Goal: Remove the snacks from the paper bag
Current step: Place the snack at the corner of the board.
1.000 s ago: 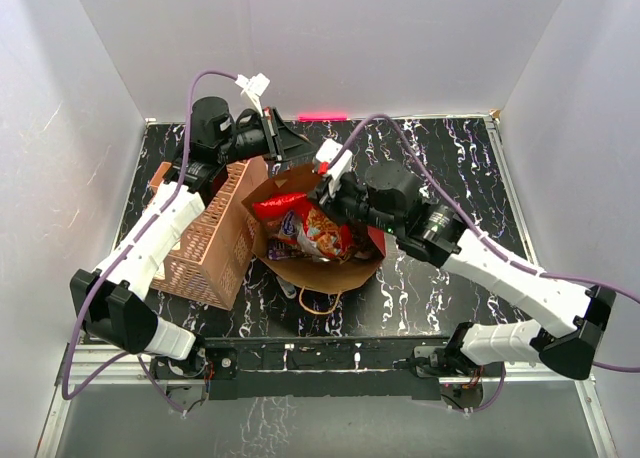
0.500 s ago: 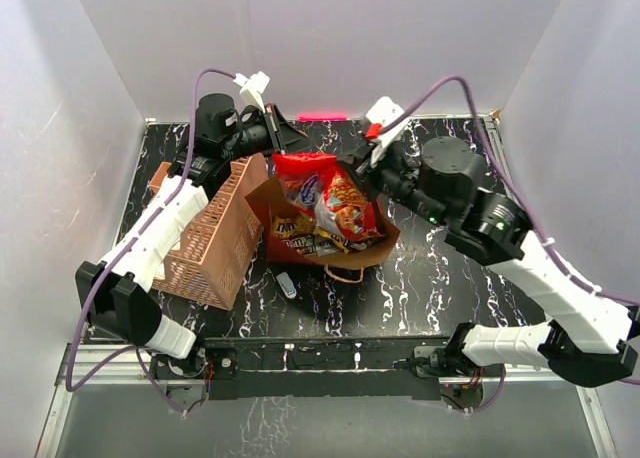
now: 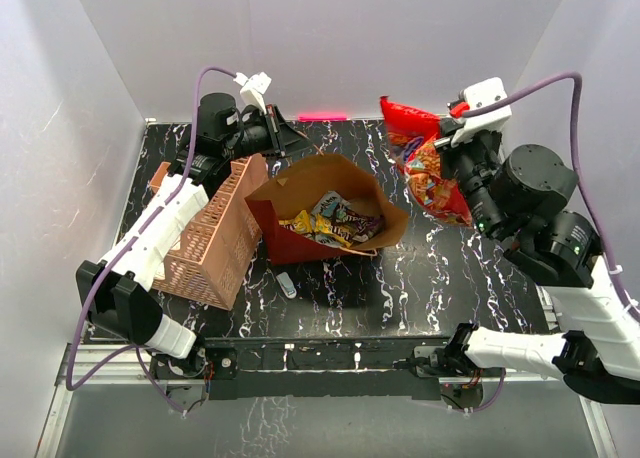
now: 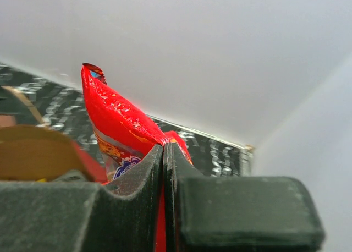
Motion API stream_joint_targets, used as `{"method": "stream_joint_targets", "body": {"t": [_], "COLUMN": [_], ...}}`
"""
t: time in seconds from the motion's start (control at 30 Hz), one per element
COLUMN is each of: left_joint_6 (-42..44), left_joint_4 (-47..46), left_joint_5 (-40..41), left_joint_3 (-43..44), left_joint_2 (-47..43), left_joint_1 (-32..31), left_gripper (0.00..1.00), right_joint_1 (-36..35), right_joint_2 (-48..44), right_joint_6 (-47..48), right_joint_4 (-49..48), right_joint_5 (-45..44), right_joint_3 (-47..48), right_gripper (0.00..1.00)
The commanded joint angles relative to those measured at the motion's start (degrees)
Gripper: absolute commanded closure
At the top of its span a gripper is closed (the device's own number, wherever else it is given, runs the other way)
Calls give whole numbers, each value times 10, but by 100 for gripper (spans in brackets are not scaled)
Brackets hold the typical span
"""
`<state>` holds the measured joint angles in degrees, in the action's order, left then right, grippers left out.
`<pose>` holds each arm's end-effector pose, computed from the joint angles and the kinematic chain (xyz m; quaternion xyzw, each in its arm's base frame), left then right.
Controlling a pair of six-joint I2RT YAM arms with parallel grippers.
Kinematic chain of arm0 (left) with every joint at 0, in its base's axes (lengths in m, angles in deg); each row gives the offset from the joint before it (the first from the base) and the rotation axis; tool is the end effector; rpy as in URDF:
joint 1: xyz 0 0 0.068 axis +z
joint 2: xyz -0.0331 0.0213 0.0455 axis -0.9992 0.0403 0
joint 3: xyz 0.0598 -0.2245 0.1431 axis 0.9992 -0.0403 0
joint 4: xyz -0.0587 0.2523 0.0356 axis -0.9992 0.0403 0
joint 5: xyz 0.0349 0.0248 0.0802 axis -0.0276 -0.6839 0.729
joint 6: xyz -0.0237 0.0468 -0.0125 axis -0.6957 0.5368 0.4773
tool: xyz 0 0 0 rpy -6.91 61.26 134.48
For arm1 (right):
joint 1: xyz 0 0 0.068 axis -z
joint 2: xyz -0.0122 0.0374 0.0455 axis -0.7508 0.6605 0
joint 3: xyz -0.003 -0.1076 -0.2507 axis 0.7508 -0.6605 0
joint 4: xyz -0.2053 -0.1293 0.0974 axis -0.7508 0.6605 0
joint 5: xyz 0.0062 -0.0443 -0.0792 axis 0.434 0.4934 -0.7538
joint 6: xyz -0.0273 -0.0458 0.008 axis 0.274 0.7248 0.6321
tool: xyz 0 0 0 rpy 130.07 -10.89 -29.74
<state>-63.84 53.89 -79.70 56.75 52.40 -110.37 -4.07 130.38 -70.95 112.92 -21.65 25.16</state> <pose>0.3127 -0.1521 0.4197 0.1253 0.7281 -0.4928 0.4597 0.1021 0.0981 0.5432 -0.1893 0.6662 -0.0084 0.7213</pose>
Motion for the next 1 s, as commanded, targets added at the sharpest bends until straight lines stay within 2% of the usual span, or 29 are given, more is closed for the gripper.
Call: {"method": "stream_joint_targets", "body": {"t": [0.0, 0.13, 0.3, 0.4, 0.53, 0.67, 0.83, 0.97], "left_joint_6": [10, 6, 2, -1, -6, -1, 4, 5], "left_joint_4": [-10, -12, -9, -8, -11, -1, 3, 2], "left_joint_5": [-7, -6, -8, -8, -9, -9, -22, -34], "left_joint_3": [27, 22, 17, 15, 9, 11, 12, 11], "left_joint_2": [-15, -20, -26, -32, -41, -43, -43, -44], "left_joint_1": [4, 4, 3, 4, 4, 4, 4, 3], "left_gripper": [100, 100, 100, 100, 100, 100, 100, 100], "right_joint_1": [2, 2, 22, 124, 322, 439, 556, 619], "right_joint_2": [11, 18, 57, 89, 155, 179, 181, 179], "right_joint_6": [106, 175, 220, 176, 45, -26, -50, -63], "right_joint_4": [-150, -251, -322, -299, -187, -169, -188, -214], "right_joint_5": [-156, -183, -177, -117, 55, 137, 159, 152], "right_joint_3": [16, -15, -23, -15, 18, -12, -121, -231], "right_gripper": [93, 93, 93, 93, 93, 93, 93, 93]}}
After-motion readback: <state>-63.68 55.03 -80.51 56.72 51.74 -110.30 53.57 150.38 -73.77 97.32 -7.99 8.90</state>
